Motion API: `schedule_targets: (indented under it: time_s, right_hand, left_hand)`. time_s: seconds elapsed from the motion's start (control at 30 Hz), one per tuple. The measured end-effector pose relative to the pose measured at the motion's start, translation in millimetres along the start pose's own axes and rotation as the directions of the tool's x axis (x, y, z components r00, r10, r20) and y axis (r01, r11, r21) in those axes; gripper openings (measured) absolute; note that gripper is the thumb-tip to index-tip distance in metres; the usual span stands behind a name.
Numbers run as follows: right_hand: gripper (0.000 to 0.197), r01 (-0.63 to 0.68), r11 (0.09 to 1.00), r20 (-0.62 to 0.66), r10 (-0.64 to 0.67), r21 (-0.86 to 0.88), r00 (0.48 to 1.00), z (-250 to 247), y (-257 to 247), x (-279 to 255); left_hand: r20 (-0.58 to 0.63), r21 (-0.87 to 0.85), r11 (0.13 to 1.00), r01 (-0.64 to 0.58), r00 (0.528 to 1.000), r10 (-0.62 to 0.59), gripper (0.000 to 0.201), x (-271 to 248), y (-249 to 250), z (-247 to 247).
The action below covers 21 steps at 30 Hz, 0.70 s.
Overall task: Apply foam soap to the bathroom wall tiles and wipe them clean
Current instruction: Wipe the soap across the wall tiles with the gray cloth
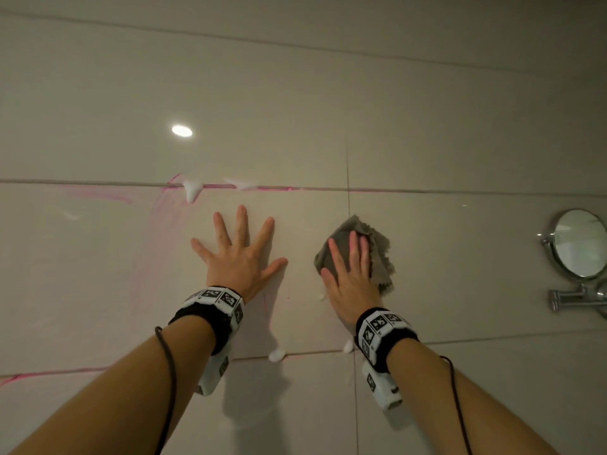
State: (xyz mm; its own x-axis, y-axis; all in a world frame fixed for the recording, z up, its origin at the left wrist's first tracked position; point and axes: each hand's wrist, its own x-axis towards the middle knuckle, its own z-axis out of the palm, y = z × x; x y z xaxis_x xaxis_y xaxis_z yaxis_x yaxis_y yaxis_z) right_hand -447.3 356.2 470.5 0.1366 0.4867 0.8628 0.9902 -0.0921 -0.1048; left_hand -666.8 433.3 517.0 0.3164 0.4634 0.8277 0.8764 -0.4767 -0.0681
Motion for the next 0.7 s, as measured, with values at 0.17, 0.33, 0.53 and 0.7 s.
schedule_targets:
  time_s: [0.17, 0.33, 0.53, 0.7]
  right_hand:
    - [0.063, -0.157, 0.988, -0.044, 0.157, 0.007, 0.987, -30, 21, 37]
    - [0.065, -0.205, 0.978, -0.108, 0.201, -0.027, 0.974, -58, 46, 70]
    - [0.066, -0.184, 0.982, -0.232, 0.168, -0.05, 0.958, -52, 45, 79]
    - [0.064, -0.097, 0.994, -0.246, 0.082, -0.048, 0.966, -43, 24, 80]
  left_hand:
    - [0.024, -0.014, 1.0, 0.022, 0.999, -0.021, 0.089, 8, 8, -6]
    - [0.05, -0.026, 0.999, 0.03, 0.998, -0.029, 0.097, 22, 16, -15]
    - [0.055, -0.053, 0.998, 0.032, 0.998, -0.029, 0.1, 30, 19, -19]
    - [0.048, -0.021, 1.0, 0.0, 0.999, 0.001, 0.099, 29, 14, -22]
